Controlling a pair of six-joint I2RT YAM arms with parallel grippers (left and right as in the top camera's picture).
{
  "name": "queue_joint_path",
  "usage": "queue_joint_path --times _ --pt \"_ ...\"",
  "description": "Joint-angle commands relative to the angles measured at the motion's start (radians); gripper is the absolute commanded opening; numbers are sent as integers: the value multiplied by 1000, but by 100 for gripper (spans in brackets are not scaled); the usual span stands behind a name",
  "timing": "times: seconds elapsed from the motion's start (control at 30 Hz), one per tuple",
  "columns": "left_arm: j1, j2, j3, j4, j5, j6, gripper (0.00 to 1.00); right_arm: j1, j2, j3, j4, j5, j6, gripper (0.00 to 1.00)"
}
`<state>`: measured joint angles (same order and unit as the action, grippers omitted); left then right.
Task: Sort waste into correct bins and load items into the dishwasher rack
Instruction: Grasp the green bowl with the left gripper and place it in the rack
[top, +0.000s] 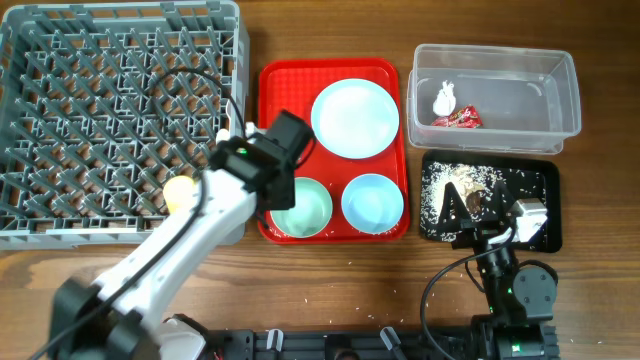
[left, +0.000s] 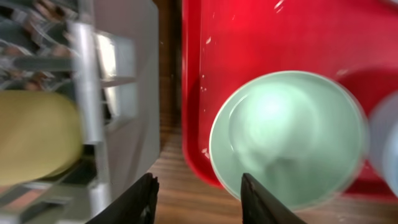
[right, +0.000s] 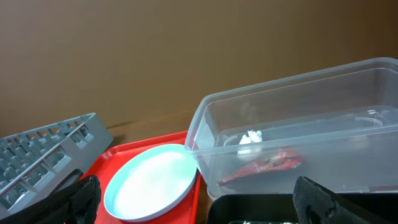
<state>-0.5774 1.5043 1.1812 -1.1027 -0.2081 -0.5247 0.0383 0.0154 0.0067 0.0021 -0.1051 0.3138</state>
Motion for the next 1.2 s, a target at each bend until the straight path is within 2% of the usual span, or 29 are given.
queue_joint_path --times 0.0,0.2,0.23,0.33,0.43,0.53,0.6,0.7,0.73,0.8,0.87,1.0,1.17 --pt "-12 124 -69 85 -29 -68 41 -3 -11 -2 7 -12 10 100" --pt "-12 292 -69 149 10 -68 33 -3 -11 -2 7 -12 10 100" --pt "-12 294 -69 158 27 -68 28 -3 -11 -2 7 -12 10 100" --pt "-7 290 -69 166 108 -67 4 -3 -11 -2 7 -12 10 100" --pt "23 242 -68 140 118 -67 4 -3 -11 -2 7 -12 10 100" --pt "98 68 -65 103 148 -28 4 -3 -11 -2 7 -11 10 100" --pt "127 -66 -40 61 115 4 4 -3 -11 -2 7 -11 10 100" --pt "130 -197 71 -63 -122 4 4 -3 -11 -2 7 -12 10 100" --pt "130 -211 103 -103 -243 -6 4 -3 -11 -2 7 -12 10 100" --pt "130 -214 136 -175 -583 -77 4 -3 -11 -2 7 -11 10 100" --pt "131 -194 135 -170 -779 -129 4 -3 -11 -2 7 -12 10 100" --pt "131 -42 135 -92 -1027 -135 4 -3 -11 -2 7 -12 10 100" --pt "131 252 135 -5 -1212 -135 4 -3 -11 -2 7 -12 10 100"
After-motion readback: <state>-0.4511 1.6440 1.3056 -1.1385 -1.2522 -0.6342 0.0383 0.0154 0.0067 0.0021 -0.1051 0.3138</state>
